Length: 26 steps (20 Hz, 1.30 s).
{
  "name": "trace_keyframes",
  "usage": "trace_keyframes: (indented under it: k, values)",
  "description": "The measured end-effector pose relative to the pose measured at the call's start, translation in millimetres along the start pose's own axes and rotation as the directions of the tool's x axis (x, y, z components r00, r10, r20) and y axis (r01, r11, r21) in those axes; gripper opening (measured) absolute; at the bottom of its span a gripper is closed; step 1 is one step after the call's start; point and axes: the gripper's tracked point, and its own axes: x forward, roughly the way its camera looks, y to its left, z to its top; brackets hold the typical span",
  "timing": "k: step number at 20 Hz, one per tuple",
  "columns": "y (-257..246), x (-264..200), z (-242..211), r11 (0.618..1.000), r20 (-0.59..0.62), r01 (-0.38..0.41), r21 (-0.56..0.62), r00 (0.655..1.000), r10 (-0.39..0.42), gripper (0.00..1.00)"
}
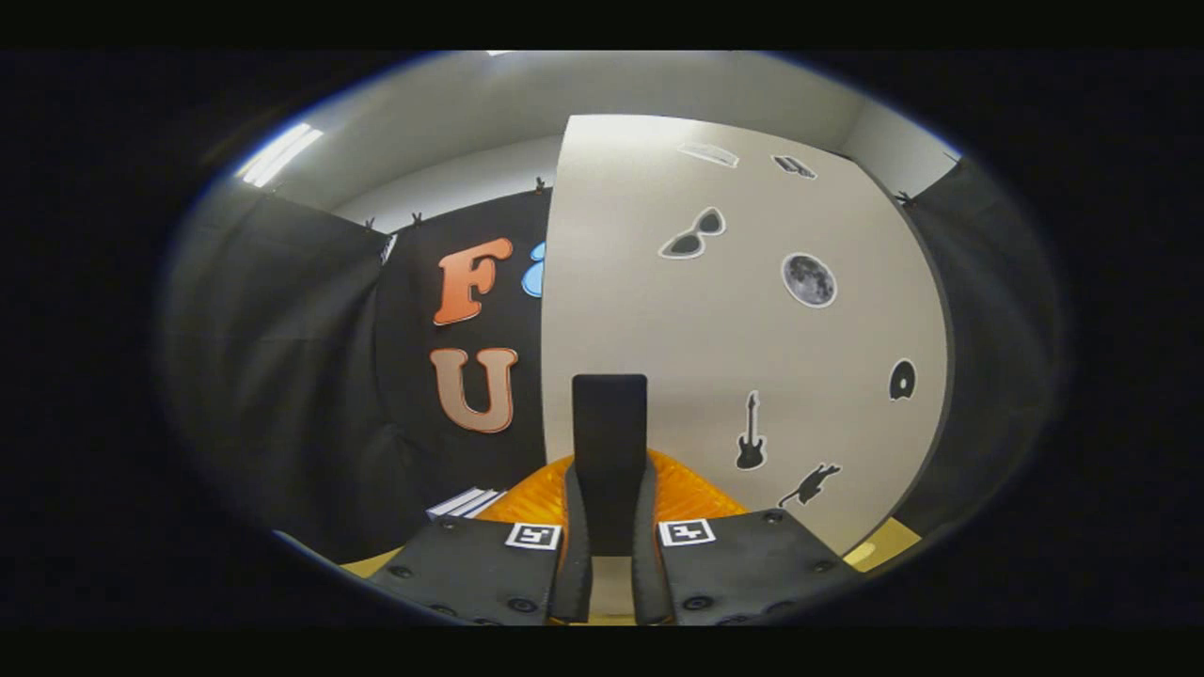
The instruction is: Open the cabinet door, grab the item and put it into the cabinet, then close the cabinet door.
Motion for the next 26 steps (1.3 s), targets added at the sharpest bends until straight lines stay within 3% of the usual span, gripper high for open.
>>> trace_keyframes:
  k: [5, 15, 26]
  values:
    - [-20.8, -74.3, 5.0, 0.998, 0.003, -0.043, 0.045, 0.999, 0.043, 0.24]
    - [-81.5, -180.9, 10.5, 0.999, 0.006, -0.042, 0.035, 0.999, 0.042, 0.24]
    - [-182.1, -256.0, 26.8, 0.993, 0.033, 0.108, 0.049, 0.993, -0.11, 0.21]
